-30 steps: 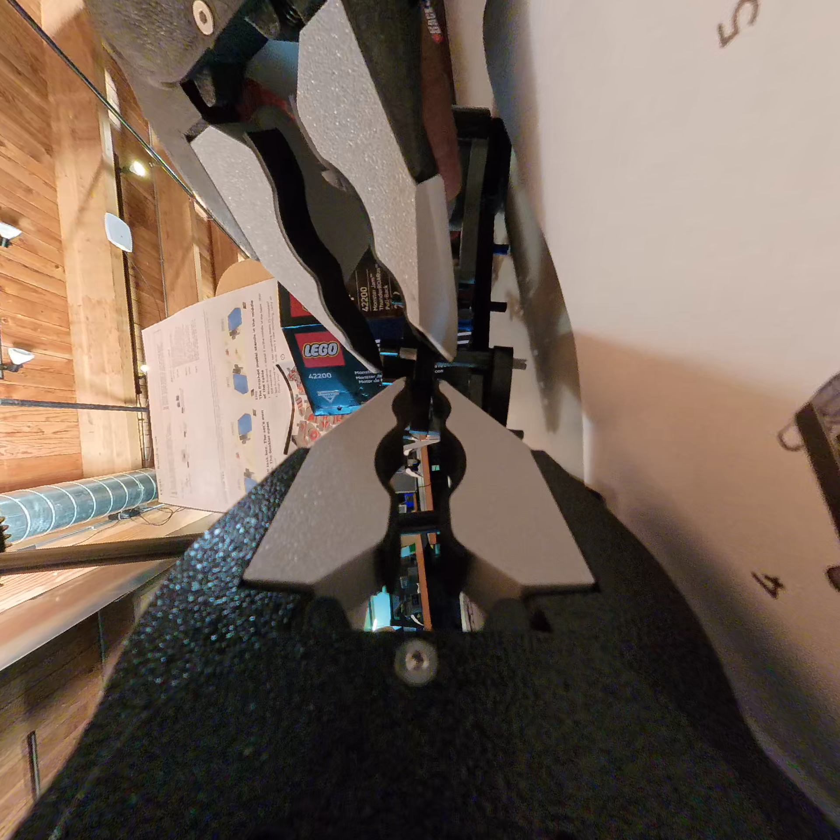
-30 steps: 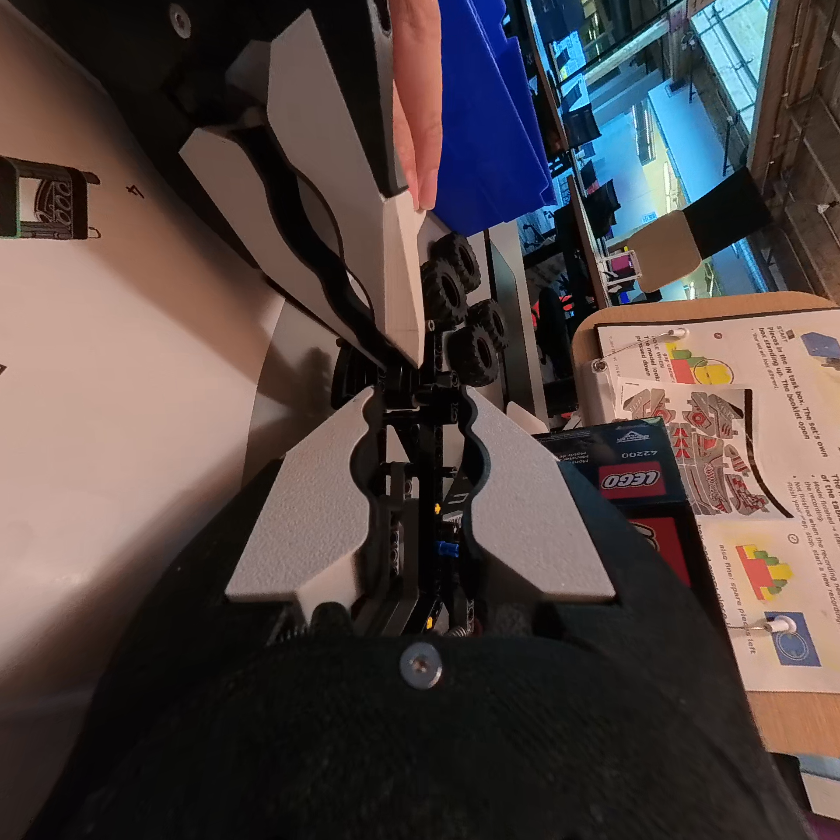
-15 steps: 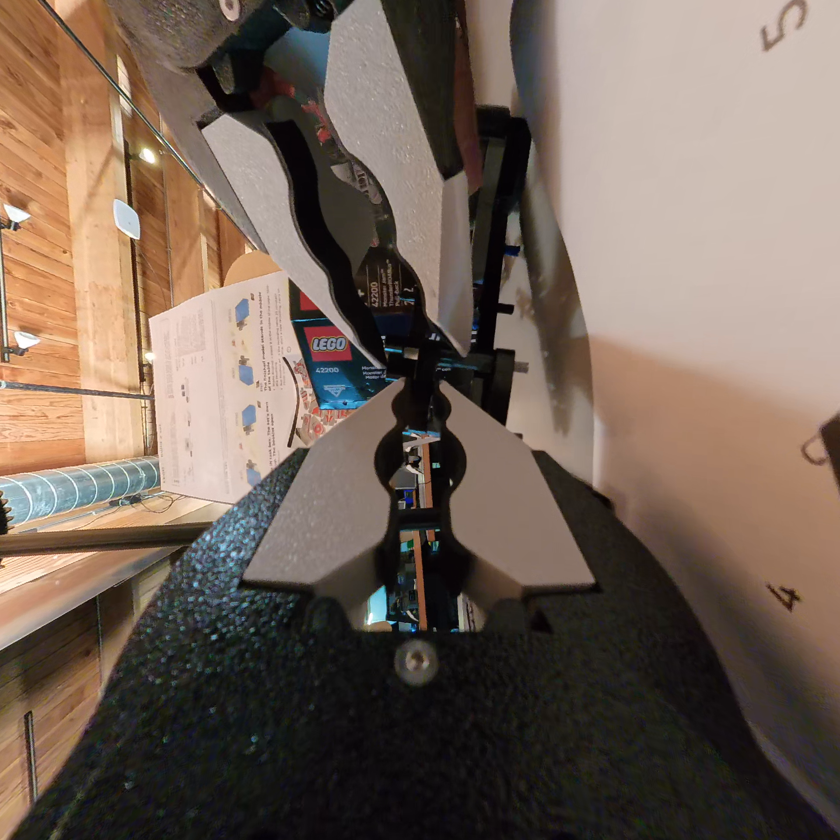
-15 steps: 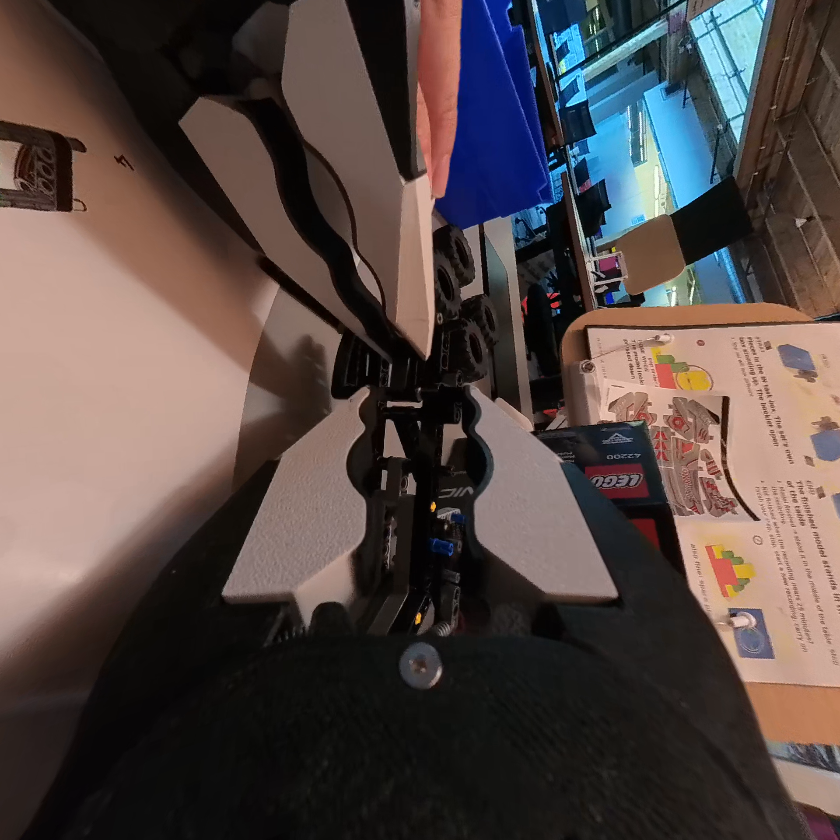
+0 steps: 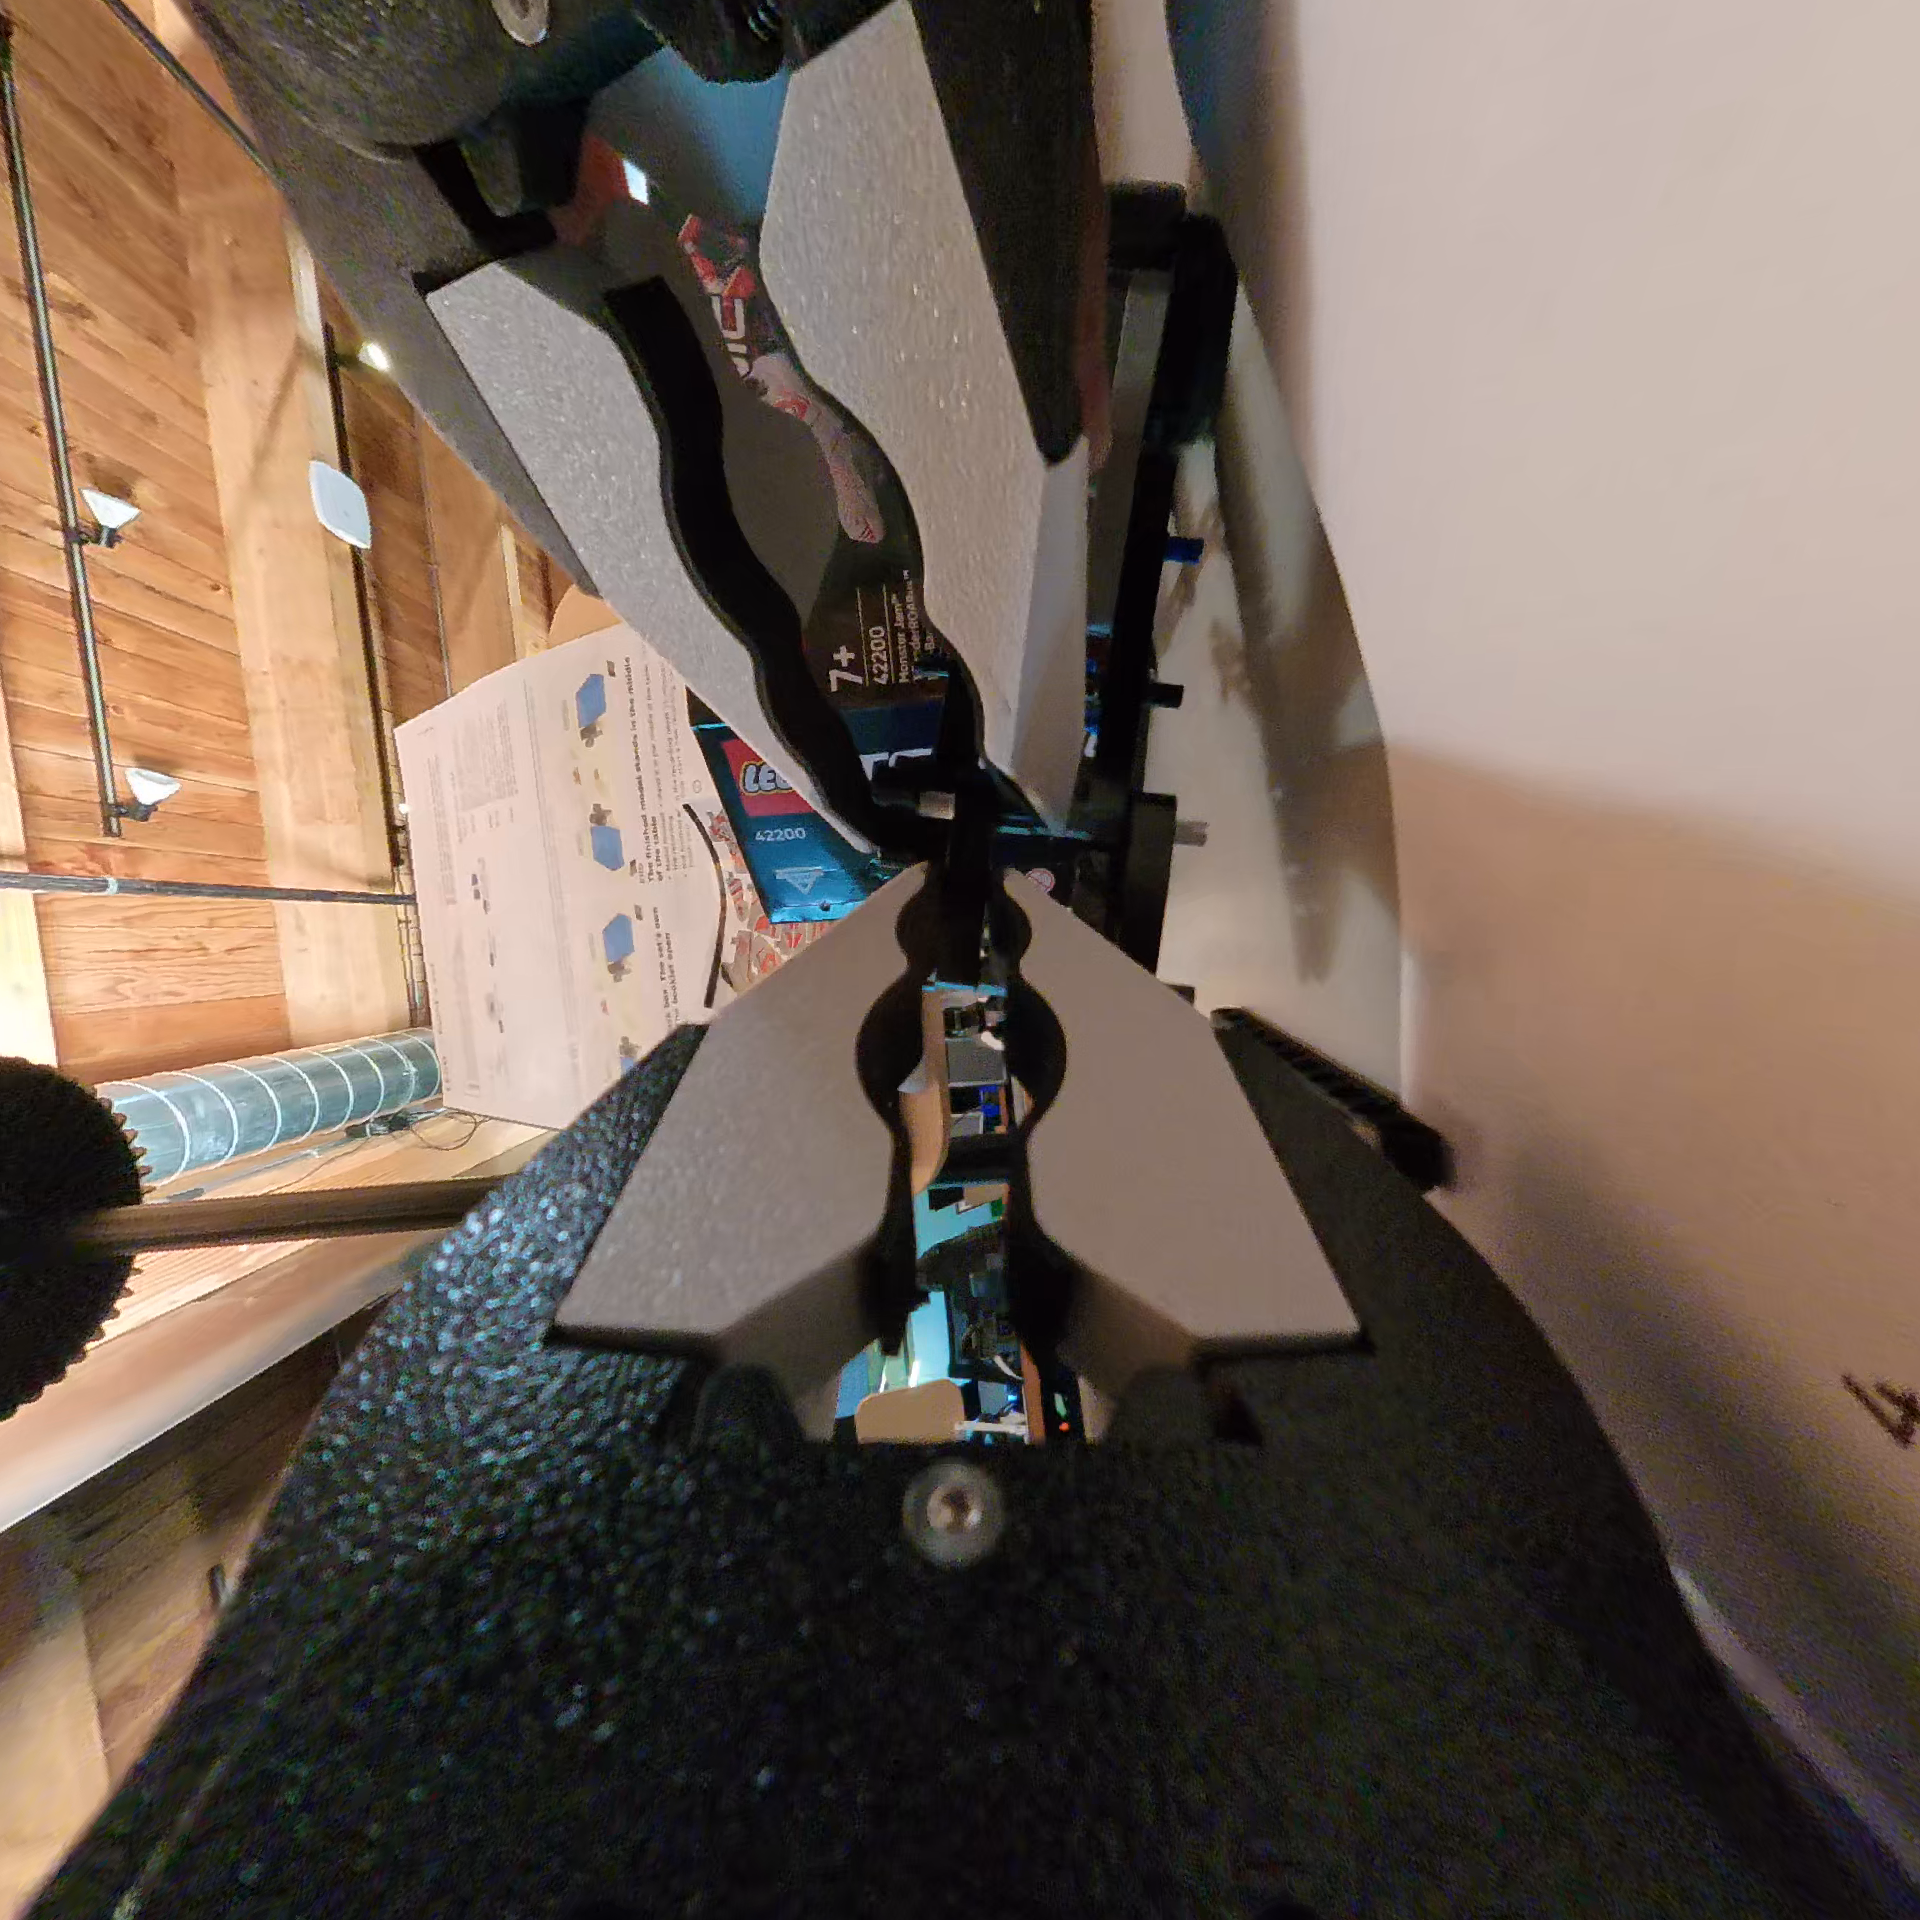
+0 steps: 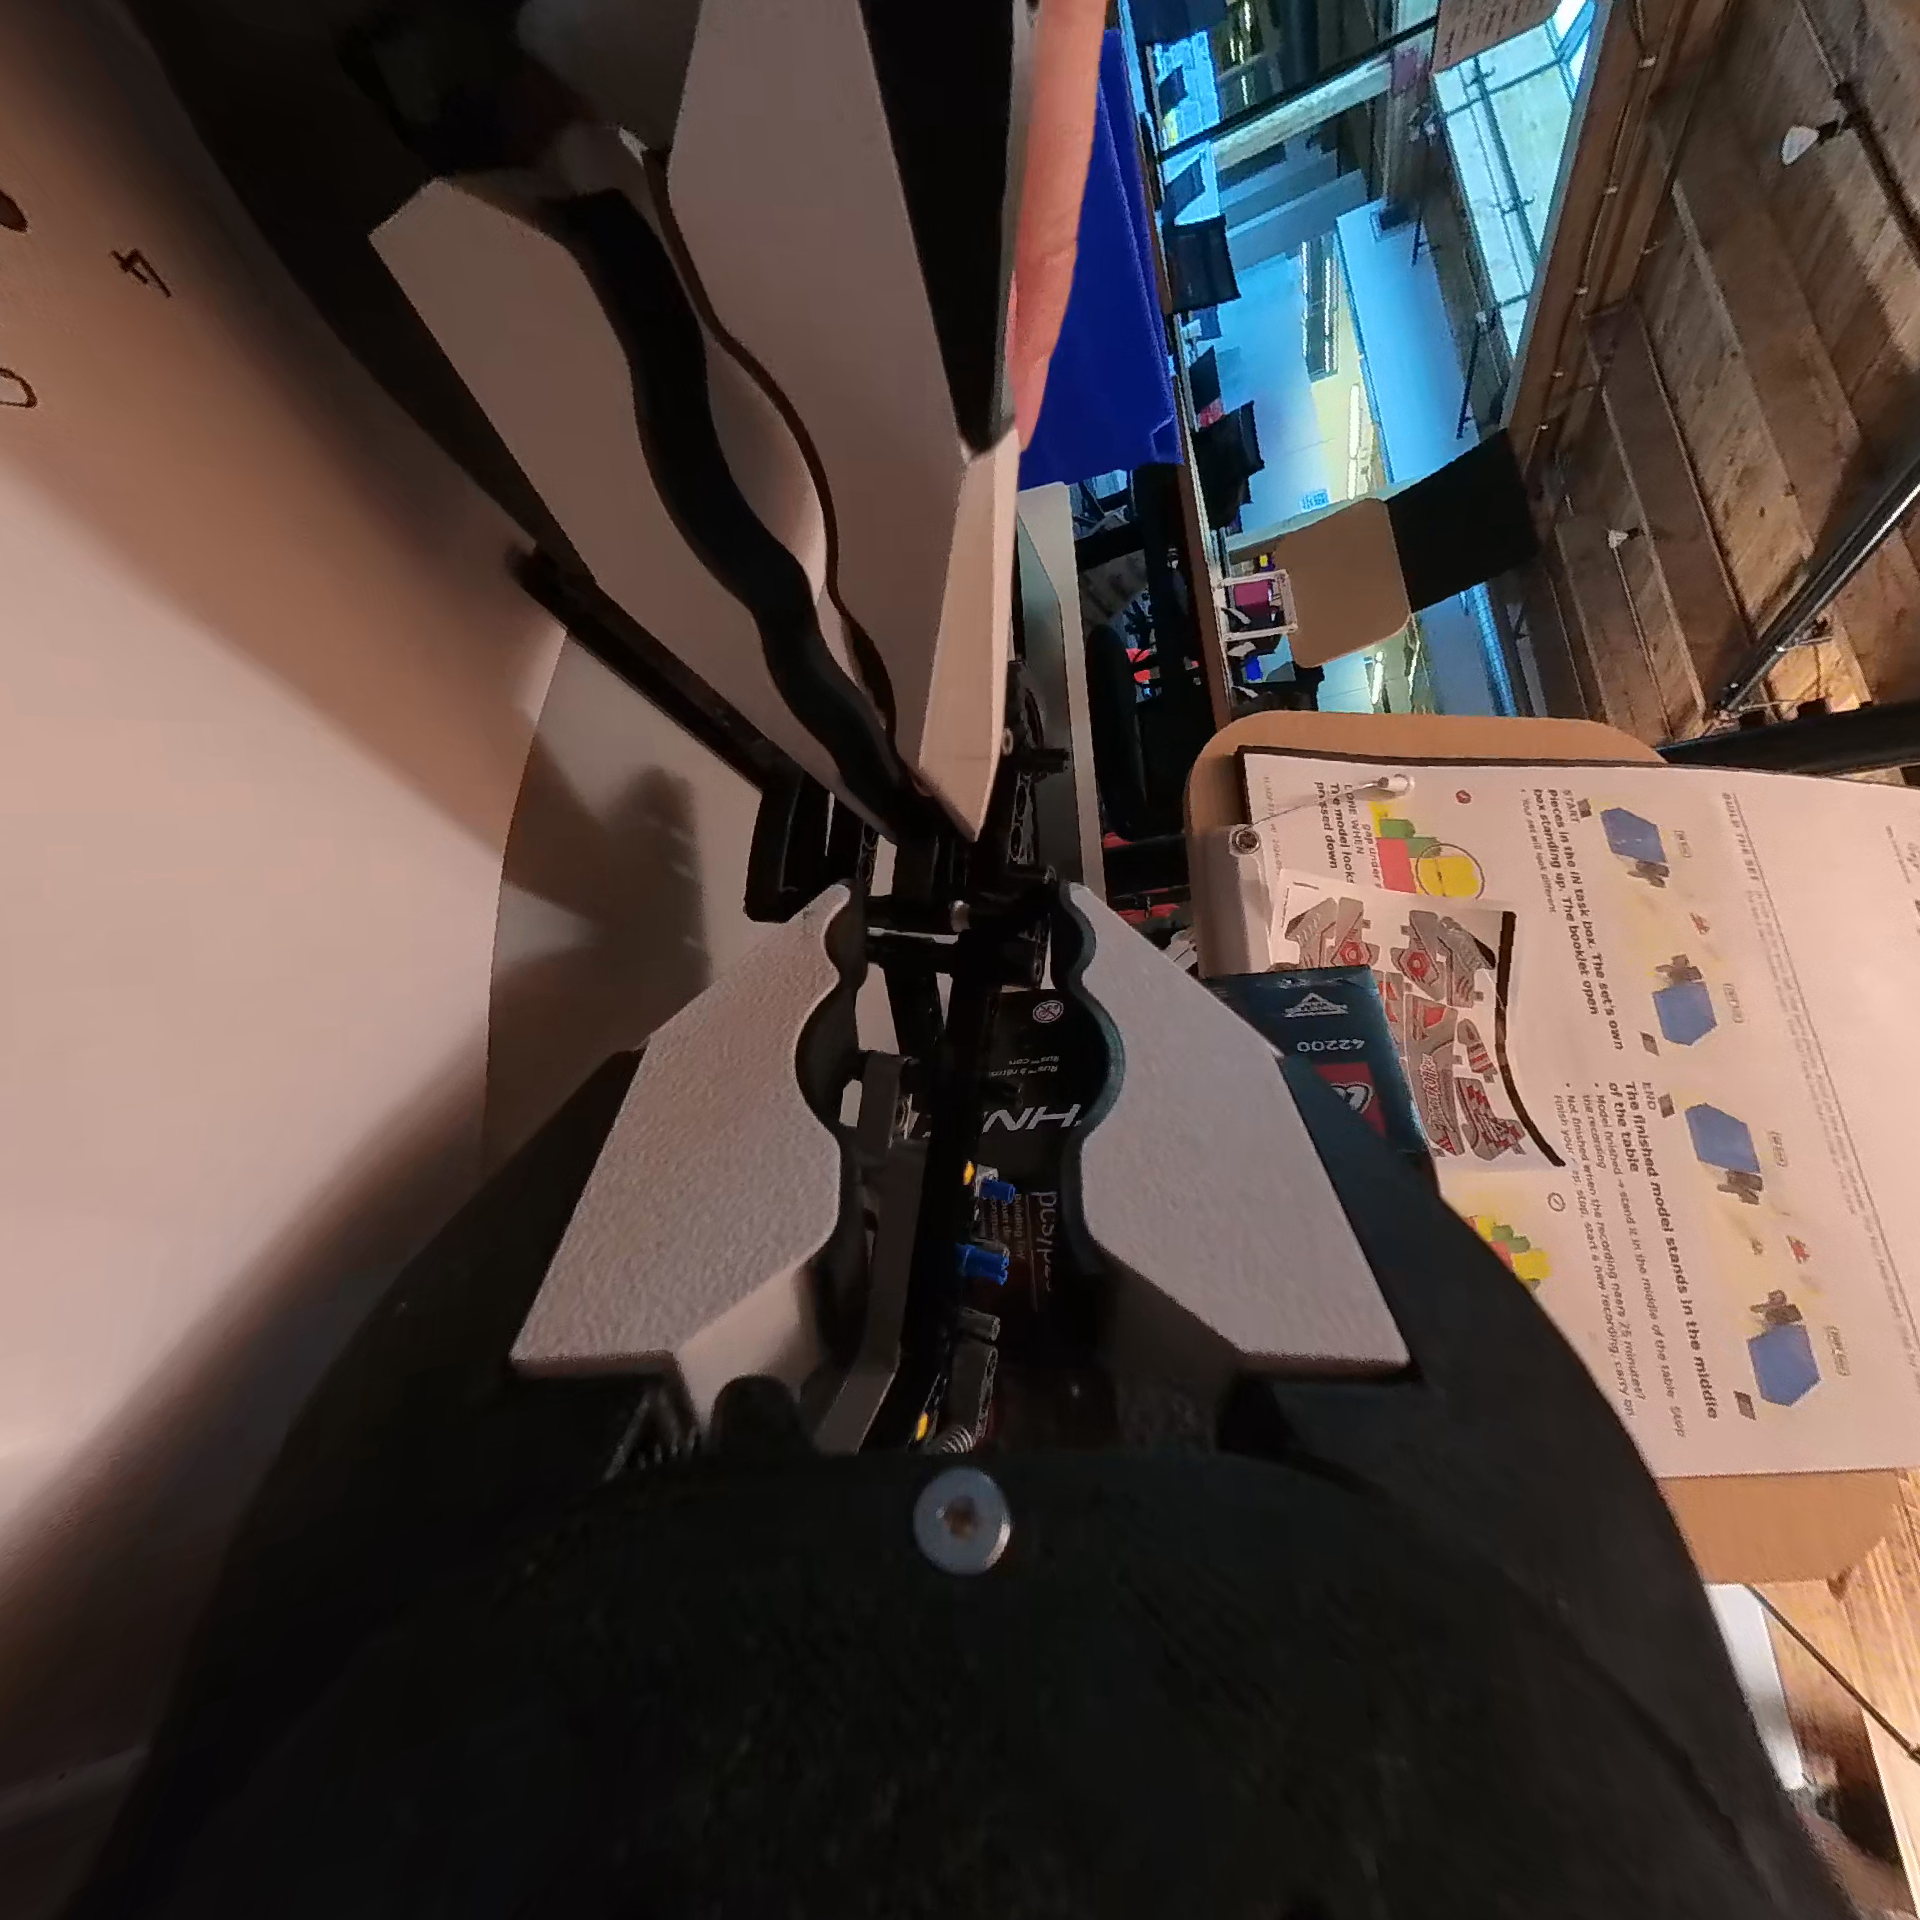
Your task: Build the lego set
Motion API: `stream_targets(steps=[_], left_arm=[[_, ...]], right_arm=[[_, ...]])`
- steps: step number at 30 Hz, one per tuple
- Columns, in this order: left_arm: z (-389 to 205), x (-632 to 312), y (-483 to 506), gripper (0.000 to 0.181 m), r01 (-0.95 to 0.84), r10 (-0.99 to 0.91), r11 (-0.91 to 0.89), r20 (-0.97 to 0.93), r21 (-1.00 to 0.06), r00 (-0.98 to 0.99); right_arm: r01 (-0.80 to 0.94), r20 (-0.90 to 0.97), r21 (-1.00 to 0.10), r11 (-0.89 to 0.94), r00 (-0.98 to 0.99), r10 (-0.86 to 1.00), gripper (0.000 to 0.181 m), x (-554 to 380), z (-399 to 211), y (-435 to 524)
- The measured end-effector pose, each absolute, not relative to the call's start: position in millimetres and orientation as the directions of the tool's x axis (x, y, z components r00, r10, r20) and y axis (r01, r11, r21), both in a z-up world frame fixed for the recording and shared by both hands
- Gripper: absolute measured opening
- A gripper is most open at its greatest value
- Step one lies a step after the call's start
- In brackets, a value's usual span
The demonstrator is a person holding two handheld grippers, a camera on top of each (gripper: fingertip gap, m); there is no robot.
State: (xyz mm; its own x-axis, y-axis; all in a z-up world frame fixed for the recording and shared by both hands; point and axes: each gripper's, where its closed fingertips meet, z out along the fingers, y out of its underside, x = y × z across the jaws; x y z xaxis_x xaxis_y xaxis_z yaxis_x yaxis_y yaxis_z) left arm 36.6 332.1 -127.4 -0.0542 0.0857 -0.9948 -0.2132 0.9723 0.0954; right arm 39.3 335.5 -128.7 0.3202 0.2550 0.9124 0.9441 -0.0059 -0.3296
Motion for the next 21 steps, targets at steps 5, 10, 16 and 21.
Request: stream_targets(steps=[5, 10, 16, 21], left_arm=[[-124.8, 36.2, 333.2, 0.006, -0.209, 0.072, 0.975, -0.996, 0.079, -0.042], [-123.2, 36.1, 333.6, 0.007, -0.213, 0.060, 0.975, -0.998, 0.066, -0.034], [-119.0, 35.2, 333.0, 0.012, -0.206, 0.018, 0.978, -1.000, 0.019, -0.007], [-110.1, 24.3, 323.9, 0.014, -0.162, -0.262, 0.952, -0.965, -0.259, 0.008]], right_arm=[[0.942, 0.915, -0.335, -0.004, 0.326, 0.237, 0.030, 38.6, -126.2, 335.2], [0.945, 0.923, -0.326, 0.003, 0.317, 0.218, 0.028, 38.8, -123.7, 334.7], [0.936, 0.908, -0.352, 0.002, 0.341, 0.242, 0.027, 39.8, -122.2, 334.7], [0.914, 0.890, -0.405, -0.007, 0.396, 0.228, 0.027, 45.3, -115.2, 335.7]])
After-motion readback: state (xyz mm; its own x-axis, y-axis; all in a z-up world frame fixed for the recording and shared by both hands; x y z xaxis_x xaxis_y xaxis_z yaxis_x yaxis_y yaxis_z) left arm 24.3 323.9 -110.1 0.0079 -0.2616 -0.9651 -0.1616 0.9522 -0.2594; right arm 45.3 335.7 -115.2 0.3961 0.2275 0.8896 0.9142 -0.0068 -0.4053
